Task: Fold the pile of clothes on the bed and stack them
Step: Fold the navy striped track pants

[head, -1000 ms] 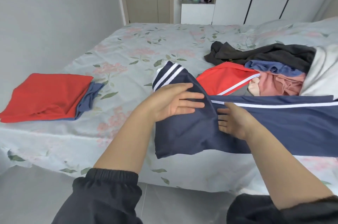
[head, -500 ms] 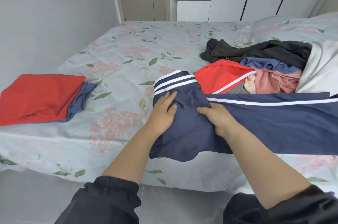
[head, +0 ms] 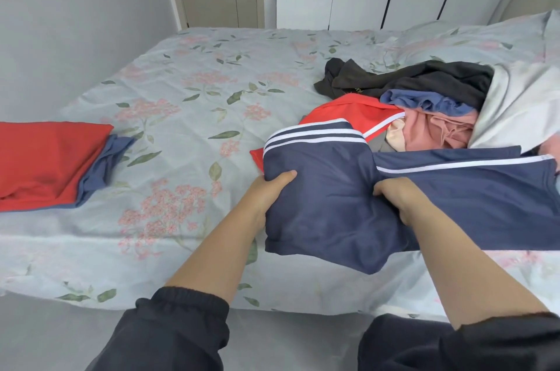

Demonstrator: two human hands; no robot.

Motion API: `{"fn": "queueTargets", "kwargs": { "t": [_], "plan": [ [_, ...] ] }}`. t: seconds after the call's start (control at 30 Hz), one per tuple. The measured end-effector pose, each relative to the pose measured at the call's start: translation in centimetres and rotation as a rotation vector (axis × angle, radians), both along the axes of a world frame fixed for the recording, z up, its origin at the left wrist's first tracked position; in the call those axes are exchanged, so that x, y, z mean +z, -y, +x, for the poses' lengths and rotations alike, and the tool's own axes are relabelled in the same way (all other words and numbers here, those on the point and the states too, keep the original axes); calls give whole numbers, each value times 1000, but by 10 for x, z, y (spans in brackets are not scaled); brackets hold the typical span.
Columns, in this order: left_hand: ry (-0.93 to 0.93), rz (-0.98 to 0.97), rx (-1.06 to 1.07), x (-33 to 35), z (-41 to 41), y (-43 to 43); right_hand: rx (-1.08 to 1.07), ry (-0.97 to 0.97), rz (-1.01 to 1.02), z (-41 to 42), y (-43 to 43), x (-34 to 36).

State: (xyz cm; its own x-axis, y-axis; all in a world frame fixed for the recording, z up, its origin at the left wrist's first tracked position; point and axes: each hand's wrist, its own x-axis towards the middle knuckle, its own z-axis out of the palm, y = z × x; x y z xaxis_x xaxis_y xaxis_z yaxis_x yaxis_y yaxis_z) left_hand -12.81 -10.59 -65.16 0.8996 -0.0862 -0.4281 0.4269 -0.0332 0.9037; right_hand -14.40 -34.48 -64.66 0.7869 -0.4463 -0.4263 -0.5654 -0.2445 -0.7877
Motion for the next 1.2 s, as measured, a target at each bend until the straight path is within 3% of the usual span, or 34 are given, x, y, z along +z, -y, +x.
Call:
{"fn": "queueTargets", "kwargs": {
  "t": [0.23, 0.37, 0.5, 0.63, 0.73, 0.83, 0.9, 1.07, 1.2],
  "plan": [
    [-109, -74, -120, -2, 0, 3, 76, 88, -82, -1, -6, -7],
    [-41, -50, -1, 3, 0, -5, 121, 100, -118, 2, -20, -6],
    [151, 247, 104, 16, 12, -60, 207, 189, -99, 6, -60, -1],
    [173, 472, 129, 21, 15, -129, 429, 186, -31, 4, -110, -7],
    [178, 671, 130, 14, 17, -161, 532, 160, -208, 6, -121, -13],
    [314, 1037, 14, 14, 19, -165, 389, 354, -641, 16, -108, -13],
    [504, 1226, -89, 17, 18, -144, 323, 428, -791, 22, -98, -14],
    [610, 1406, -569, -10, -7, -74, 411, 279, -887, 40, -81, -19],
    [676, 1428, -674, -33, -16, -54, 573, 190, -910, 52, -75, -11]
  ]
}}
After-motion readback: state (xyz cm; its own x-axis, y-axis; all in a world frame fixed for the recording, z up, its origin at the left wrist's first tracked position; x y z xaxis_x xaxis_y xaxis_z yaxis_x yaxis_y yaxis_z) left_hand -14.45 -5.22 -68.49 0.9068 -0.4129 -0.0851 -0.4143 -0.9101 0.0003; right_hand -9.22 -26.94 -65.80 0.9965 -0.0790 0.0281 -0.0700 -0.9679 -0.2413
